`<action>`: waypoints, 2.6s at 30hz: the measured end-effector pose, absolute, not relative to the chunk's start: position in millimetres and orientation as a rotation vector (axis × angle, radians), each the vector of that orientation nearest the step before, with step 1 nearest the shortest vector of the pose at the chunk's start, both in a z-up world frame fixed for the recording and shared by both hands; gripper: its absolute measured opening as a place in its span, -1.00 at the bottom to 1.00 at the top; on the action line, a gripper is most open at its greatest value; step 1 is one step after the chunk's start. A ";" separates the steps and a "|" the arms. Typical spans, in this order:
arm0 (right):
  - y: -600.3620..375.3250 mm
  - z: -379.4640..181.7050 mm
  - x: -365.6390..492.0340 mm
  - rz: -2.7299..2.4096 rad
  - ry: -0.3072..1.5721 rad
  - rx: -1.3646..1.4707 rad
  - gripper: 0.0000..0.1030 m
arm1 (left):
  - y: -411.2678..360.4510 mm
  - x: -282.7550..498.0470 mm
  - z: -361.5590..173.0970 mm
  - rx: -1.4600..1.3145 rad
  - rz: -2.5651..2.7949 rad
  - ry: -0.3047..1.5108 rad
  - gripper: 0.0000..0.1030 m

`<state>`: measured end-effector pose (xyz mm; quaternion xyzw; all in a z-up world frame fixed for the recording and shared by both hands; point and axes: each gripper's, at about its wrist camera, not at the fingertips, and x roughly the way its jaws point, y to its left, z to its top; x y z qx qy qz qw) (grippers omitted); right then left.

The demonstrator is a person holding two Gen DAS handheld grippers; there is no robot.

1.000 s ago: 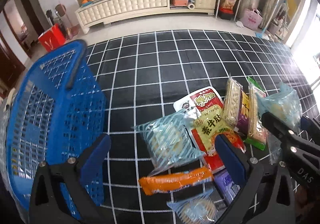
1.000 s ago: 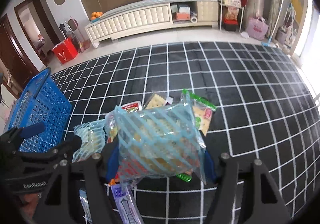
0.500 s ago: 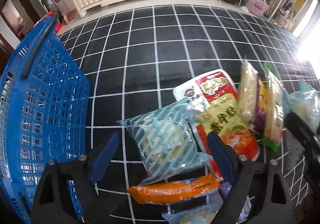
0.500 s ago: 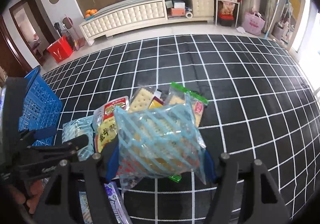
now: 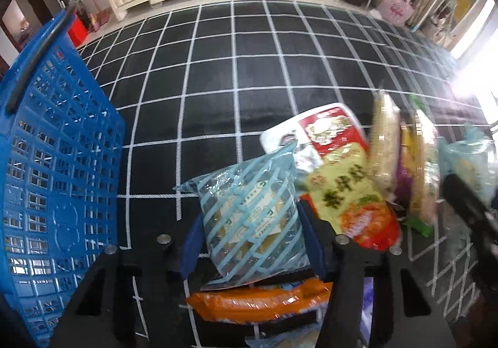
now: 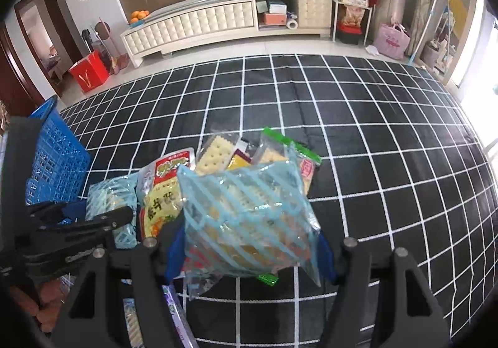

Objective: Organize snacks
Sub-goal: 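Grasp the light blue striped bag with the right tool while the left tool grasps another light blue bag, then carry both bags over the blue basket and open both tools to drop them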

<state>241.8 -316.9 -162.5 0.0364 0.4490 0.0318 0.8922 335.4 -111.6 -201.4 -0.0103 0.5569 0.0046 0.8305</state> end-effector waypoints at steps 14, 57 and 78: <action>-292.0 -102.1 194.0 0.069 0.847 0.080 0.40 | -112.8 255.8 -108.1 -0.015 -0.132 0.962 0.05; -98.1 -20.8 185.7 0.368 0.809 -0.052 0.40 | 114.2 163.6 -20.0 -0.113 -0.016 0.825 0.05; -74.1 -40.6 277.9 0.403 0.980 -0.009 0.40 | 135.0 284.0 -45.7 -0.105 -0.069 0.943 0.08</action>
